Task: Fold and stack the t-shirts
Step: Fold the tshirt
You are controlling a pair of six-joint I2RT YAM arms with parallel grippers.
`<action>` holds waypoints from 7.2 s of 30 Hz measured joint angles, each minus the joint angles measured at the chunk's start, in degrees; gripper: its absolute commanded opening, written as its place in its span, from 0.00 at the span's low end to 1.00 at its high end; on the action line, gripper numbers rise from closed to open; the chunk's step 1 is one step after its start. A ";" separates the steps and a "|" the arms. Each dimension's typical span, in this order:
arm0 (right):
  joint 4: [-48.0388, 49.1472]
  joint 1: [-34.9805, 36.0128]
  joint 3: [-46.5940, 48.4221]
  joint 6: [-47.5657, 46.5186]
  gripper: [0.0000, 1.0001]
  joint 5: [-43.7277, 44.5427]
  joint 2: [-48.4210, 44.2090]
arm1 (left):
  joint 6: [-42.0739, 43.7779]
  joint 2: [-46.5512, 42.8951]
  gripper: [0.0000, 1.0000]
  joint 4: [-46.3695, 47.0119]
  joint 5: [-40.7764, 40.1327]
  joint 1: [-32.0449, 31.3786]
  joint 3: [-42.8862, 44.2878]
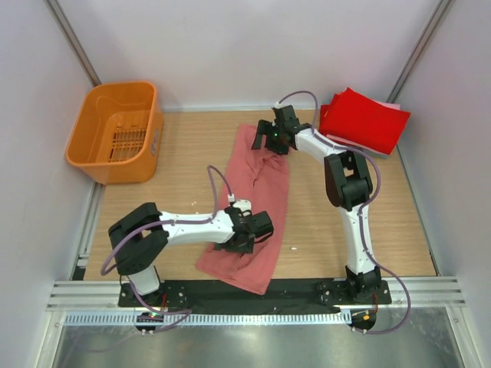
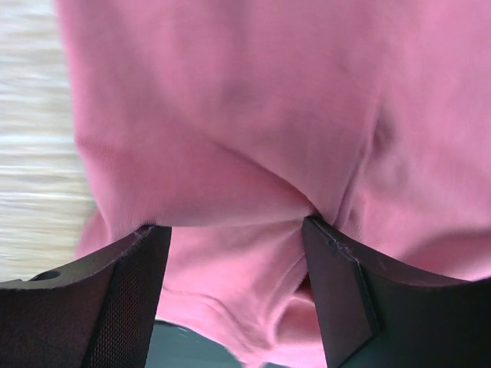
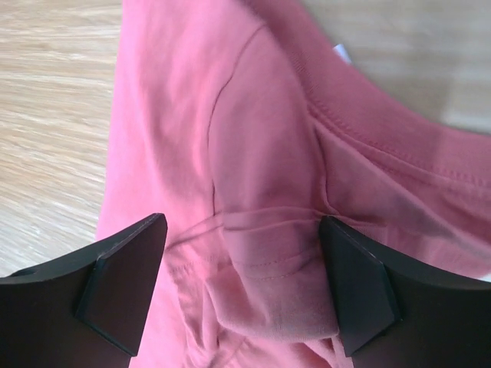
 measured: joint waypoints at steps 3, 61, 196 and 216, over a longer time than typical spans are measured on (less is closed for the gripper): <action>-1.66 0.46 7.02 -1.40 0.89 -1.11 4.26 | -1.29 2.43 0.73 0.04 2.78 -2.73 3.10; -20.20 20.20 16.83 -8.44 0.48 26.45 5.46 | 25.57 -32.98 0.79 -8.22 -14.34 12.33 -2.38; -18.91 10.67 7.58 -1.68 0.01 32.87 1.73 | 25.51 -31.39 0.79 -8.31 -16.92 12.33 -2.38; -19.12 10.86 3.43 -3.85 0.43 33.27 -1.92 | 25.49 -31.39 0.79 -8.46 -17.03 12.33 -2.38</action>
